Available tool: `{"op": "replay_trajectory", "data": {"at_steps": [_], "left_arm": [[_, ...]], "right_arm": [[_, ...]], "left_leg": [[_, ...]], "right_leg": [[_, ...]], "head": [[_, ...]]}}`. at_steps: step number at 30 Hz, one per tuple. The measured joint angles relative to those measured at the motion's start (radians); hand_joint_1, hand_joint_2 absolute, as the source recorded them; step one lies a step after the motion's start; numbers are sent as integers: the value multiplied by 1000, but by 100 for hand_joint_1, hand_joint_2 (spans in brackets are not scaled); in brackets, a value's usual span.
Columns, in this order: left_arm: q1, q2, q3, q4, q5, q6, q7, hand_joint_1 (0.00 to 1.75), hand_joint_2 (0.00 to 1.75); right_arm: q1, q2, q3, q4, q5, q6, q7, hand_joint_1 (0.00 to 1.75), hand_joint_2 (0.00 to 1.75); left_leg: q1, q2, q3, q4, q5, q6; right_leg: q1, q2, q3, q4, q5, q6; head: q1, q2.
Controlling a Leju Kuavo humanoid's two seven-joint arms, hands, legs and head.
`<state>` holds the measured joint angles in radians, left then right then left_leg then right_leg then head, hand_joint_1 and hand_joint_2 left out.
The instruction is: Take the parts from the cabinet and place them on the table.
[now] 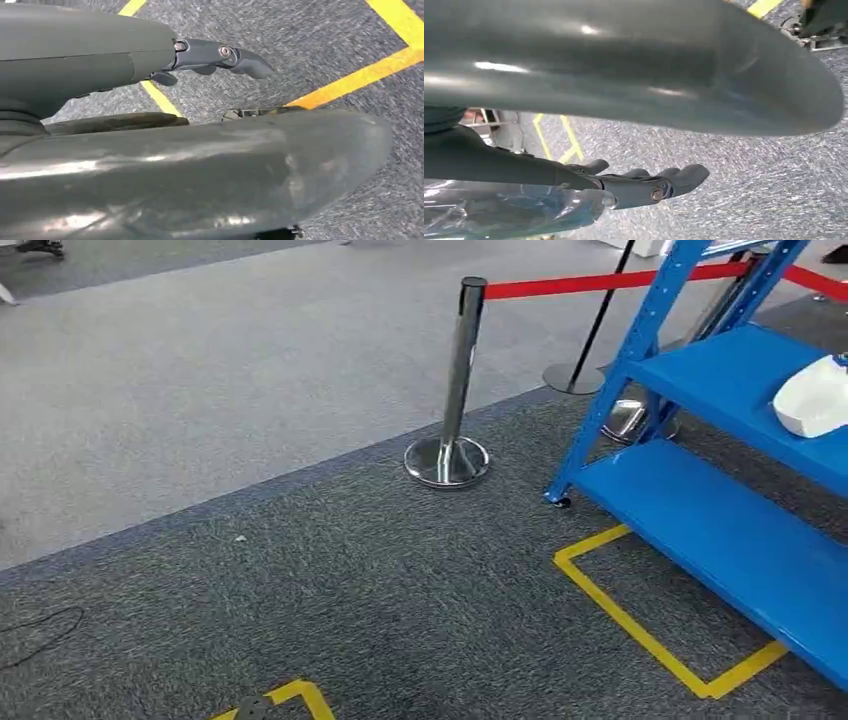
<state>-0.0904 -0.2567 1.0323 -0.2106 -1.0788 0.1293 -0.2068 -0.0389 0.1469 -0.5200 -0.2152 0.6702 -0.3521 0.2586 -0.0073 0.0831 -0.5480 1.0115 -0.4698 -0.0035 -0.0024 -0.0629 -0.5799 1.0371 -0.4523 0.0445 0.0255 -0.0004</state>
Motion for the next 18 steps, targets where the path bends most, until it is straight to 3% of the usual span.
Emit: {"op": "replay_trajectory", "data": {"at_steps": [3,4,5,6,7,8,9,10,12,13,14,15,18], "left_arm": [[-4,-2,0,0,0,1,0,0,0],[-5,-2,0,0,0,2,0,0,0],[-5,-2,0,0,0,2,0,0,0],[-4,-2,0,0,0,2,0,0,0],[-2,-2,0,0,0,3,0,0,0],[0,-1,0,0,0,3,0,0,0],[2,0,0,0,0,3,0,0,0],[2,0,0,0,0,3,0,0,0],[1,0,0,0,-2,3,0,0,0],[0,0,0,0,-2,3,0,0,0],[0,0,0,0,-2,3,0,0,0],[-1,-2,0,0,-2,3,0,0,0],[-2,-2,0,0,1,-1,-8,0,0]], "right_arm": [[5,0,-5,0,-6,-6,-8,0,0],[4,0,-8,0,-7,-9,-10,0,0],[3,0,-11,0,-7,-13,-11,0,0],[1,0,-14,0,-7,-14,-11,0,0],[0,1,-18,0,-6,-14,-12,0,0],[0,2,-19,0,-5,-15,-12,0,0],[2,2,-20,0,-5,-15,-12,0,0],[3,2,-22,0,-5,-16,-12,0,0],[4,2,-27,0,-4,-16,-12,0,0],[3,3,-27,0,-4,-16,-12,0,0],[2,3,-27,0,-3,-16,-12,0,0],[0,3,-28,0,-2,-16,-12,0,0],[7,3,-29,0,-1,-16,-12,0,0]], "left_leg": [[5,25,5,-6,3,-17],[11,7,5,-2,-4,-27],[11,-36,-4,22,-25,-31],[11,-59,-31,80,-62,-34],[11,-71,-77,176,-108,-36],[11,-74,-112,244,-134,-37],[11,-75,-139,291,-142,-37],[11,-75,-141,289,-125,-36],[13,-82,-95,184,-45,-35],[17,-102,-52,97,-1,-37],[27,-163,-16,26,20,-42],[33,-187,-8,-9,7,-37],[22,-158,-9,-3,11,-15]], "right_leg": [[7,30,-16,-1,4,-16],[-1,42,-5,-9,12,-25],[-3,51,-5,-11,13,-27],[-4,60,-7,-11,15,-32],[-4,74,-9,-11,16,-35],[-4,85,-11,-10,17,-36],[-4,98,-12,-10,17,-36],[-4,110,-11,-10,18,-35],[-8,138,-11,-10,20,-31],[-10,152,-11,-10,22,-27],[-11,165,-14,-9,24,-19],[-5,178,-22,1,20,-12],[-16,206,-36,-19,35,11]], "head": [[-1,0],[-1,0],[-3,0],[-6,0],[-6,0],[-6,0],[-6,0],[-6,0],[-5,0],[-6,0],[-8,0],[-12,0],[-10,0]]}}
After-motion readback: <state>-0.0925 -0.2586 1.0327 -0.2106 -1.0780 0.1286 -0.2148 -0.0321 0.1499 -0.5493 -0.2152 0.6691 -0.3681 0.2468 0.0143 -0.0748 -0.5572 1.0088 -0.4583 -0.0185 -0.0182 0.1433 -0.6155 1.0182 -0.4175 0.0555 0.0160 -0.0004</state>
